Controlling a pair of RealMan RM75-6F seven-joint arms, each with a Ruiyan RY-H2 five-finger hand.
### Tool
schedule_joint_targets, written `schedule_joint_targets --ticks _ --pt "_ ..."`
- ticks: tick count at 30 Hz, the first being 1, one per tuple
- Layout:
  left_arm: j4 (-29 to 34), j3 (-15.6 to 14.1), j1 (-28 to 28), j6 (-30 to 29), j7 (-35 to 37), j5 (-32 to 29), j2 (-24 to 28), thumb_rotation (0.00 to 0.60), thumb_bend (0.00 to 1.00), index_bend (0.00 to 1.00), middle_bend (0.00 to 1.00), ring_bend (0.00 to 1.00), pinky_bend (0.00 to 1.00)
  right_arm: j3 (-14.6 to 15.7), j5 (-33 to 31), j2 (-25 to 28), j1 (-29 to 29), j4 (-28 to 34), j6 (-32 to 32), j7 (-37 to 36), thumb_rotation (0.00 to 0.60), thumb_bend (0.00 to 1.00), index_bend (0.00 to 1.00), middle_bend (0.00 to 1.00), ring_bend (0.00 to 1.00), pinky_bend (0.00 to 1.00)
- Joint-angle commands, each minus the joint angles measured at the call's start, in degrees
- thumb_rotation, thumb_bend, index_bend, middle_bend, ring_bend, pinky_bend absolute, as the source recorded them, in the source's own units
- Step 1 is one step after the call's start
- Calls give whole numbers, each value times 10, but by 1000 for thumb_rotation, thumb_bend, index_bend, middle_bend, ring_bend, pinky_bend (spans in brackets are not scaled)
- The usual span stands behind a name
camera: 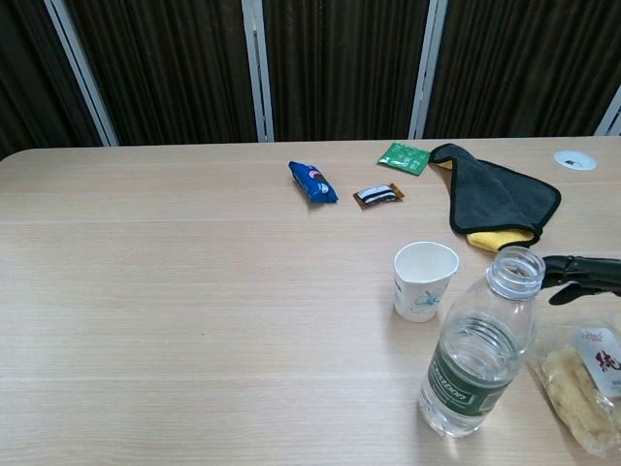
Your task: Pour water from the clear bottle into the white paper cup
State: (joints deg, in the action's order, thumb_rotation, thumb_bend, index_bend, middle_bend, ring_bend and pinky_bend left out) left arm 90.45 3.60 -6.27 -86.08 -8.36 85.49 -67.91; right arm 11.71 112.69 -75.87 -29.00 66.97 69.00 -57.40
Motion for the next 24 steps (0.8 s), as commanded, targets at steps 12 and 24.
schedule_joint_targets --ticks 12,24 --pt "-2 1 -4 7 0 -4 -2 600 0 0 0 0 0 3 -16 -45 -44 45 -38 55 600 0 0 124 56 154" --pt "-4 1 -4 12 12 -12 2 600 0 0 0 0 0 -6 -62 -91 -57 36 -62 86 600 0 0 125 56 154"
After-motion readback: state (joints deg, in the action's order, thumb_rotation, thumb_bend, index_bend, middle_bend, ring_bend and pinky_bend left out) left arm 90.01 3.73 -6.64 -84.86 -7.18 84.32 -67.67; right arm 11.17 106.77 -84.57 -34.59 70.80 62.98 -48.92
